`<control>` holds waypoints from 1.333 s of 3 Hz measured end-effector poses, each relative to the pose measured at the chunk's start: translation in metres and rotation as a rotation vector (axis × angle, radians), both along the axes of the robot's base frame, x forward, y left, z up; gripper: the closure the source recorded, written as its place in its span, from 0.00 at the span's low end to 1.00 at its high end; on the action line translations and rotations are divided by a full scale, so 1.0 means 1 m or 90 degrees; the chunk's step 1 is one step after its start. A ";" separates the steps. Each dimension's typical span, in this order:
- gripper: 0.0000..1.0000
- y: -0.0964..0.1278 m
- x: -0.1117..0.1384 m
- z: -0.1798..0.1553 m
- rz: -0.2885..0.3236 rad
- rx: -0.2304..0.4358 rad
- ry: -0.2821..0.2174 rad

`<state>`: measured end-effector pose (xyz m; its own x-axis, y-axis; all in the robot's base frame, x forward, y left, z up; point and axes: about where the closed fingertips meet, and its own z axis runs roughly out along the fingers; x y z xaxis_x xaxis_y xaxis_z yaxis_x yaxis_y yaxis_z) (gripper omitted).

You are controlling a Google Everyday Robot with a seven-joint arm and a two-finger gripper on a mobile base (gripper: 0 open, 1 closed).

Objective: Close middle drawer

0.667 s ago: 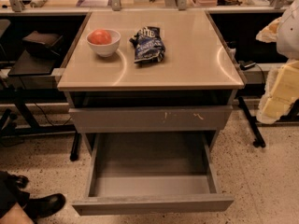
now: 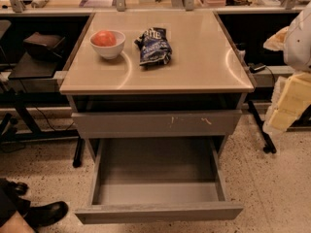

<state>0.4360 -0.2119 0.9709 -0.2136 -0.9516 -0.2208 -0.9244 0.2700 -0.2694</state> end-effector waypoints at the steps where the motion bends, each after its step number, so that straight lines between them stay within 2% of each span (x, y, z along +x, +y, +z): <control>1: 0.00 0.011 -0.012 -0.043 0.010 0.043 0.006; 2: 0.00 0.013 -0.028 -0.110 -0.014 0.082 0.018; 3: 0.00 0.014 -0.053 -0.189 -0.032 0.102 0.059; 4: 0.00 0.011 -0.089 -0.269 -0.058 0.110 0.135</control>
Offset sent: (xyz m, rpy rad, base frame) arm -0.0754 0.0091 -0.2714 0.1793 0.2036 -0.0824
